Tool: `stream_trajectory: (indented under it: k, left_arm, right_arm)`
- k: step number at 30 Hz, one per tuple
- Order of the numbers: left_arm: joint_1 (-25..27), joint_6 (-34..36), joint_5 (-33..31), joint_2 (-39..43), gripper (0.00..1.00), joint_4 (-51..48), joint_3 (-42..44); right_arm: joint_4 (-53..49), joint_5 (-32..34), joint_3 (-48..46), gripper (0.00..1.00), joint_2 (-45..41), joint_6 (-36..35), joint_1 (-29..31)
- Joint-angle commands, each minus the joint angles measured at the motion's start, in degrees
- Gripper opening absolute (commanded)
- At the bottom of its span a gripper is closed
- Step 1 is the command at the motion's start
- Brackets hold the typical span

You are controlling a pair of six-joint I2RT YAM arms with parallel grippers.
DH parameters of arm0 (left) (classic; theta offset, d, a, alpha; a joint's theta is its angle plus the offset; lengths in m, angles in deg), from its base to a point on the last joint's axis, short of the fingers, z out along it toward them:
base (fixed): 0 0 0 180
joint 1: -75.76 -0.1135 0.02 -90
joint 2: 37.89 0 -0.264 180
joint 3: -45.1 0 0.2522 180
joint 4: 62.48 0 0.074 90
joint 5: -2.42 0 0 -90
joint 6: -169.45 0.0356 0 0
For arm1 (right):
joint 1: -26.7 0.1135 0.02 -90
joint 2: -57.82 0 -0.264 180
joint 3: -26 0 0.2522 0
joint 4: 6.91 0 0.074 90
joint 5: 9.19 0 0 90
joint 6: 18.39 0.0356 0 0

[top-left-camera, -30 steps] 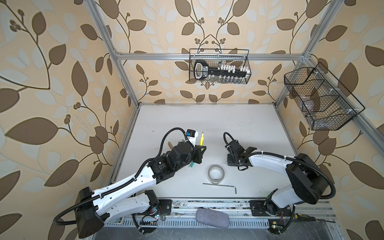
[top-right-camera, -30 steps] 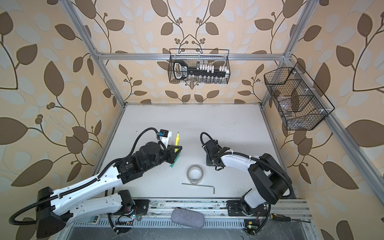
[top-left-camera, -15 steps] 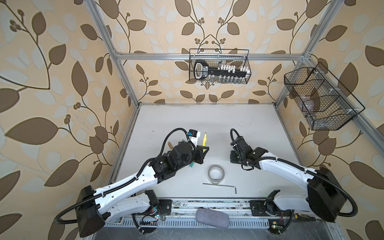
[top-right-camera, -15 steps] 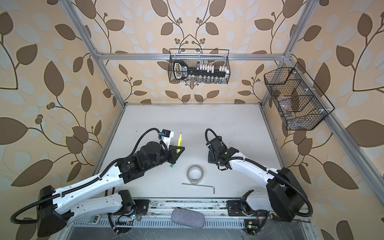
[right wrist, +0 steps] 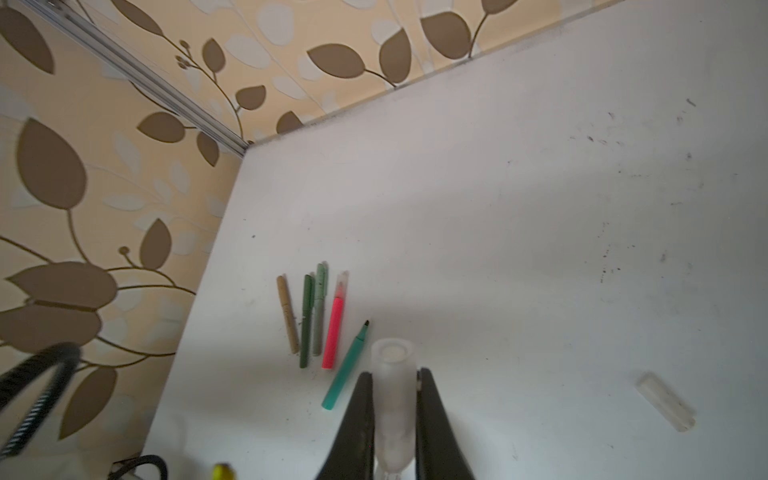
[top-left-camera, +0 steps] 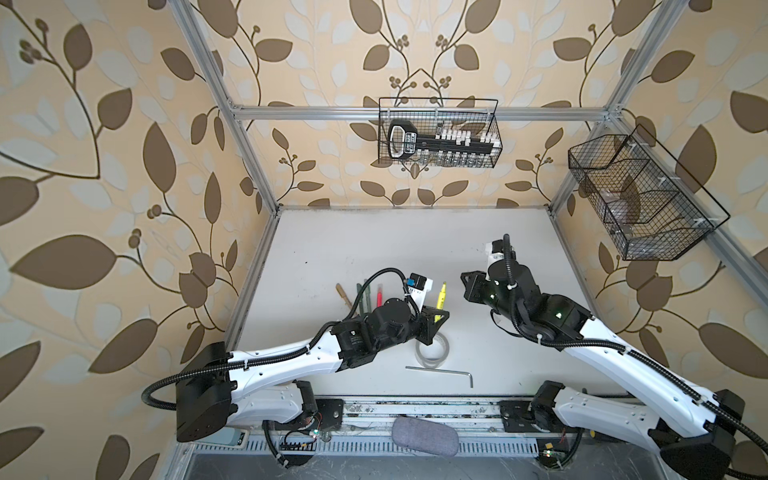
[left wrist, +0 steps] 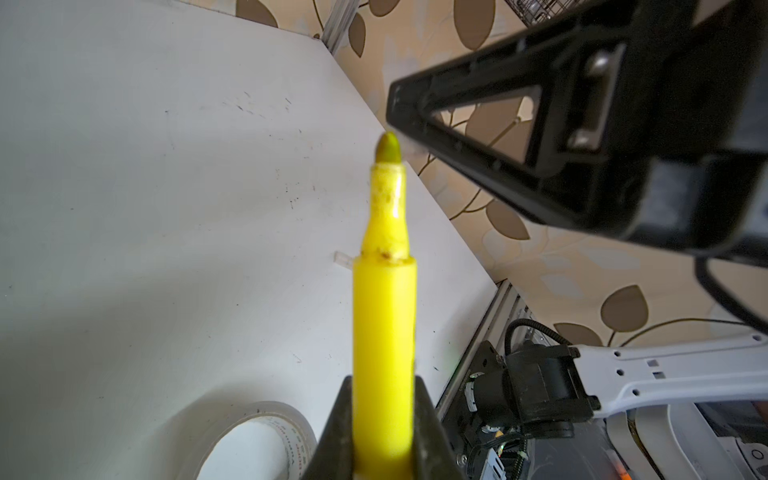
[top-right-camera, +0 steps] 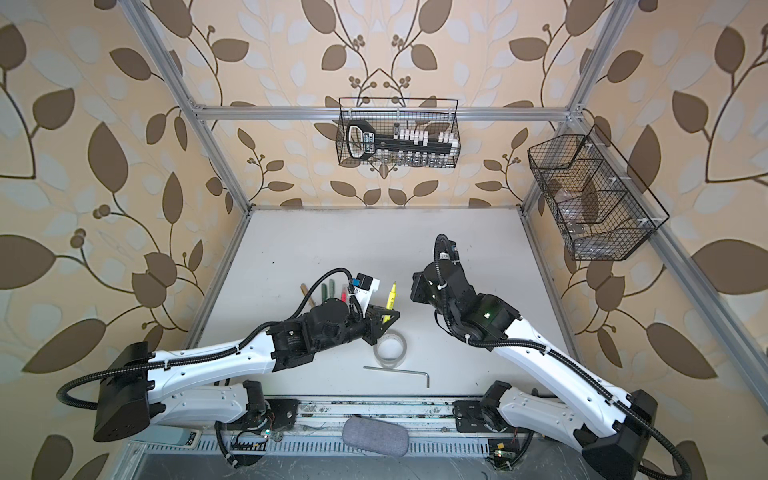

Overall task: Insert the pens into the pen caps
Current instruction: 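Lift the clear cap with the right gripper toward the yellow highlighter, then position the clear cap above the highlighter tip held by the left gripper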

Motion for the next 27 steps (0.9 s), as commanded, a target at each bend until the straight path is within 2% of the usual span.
stream_trajectory:
  k: [1,7,13,20,27]
  left_arm:
    - [0.4,3.1,0.4,-0.2,0.00,8.3,1.1]
    - [1.0,5.9,3.5,0.0,0.00,12.7,2.6]
    - [1.4,6.7,3.1,1.3,0.00,13.5,3.6]
    - [1.4,6.8,1.6,2.4,0.00,12.3,3.9]
    - [1.4,7.0,-0.7,4.9,0.00,11.4,4.9]
  right_arm:
    - [4.4,0.0,1.0,0.11,-1.4,3.1,1.4]
    - [12.2,-3.0,0.4,0.12,-0.2,5.3,4.4]
    - [16.5,-3.5,-0.8,0.11,0.7,6.3,6.0]
    - [16.6,-1.1,-2.6,0.13,-1.9,6.5,6.0]
    - [16.2,-2.5,-4.2,0.13,-2.2,6.7,6.1]
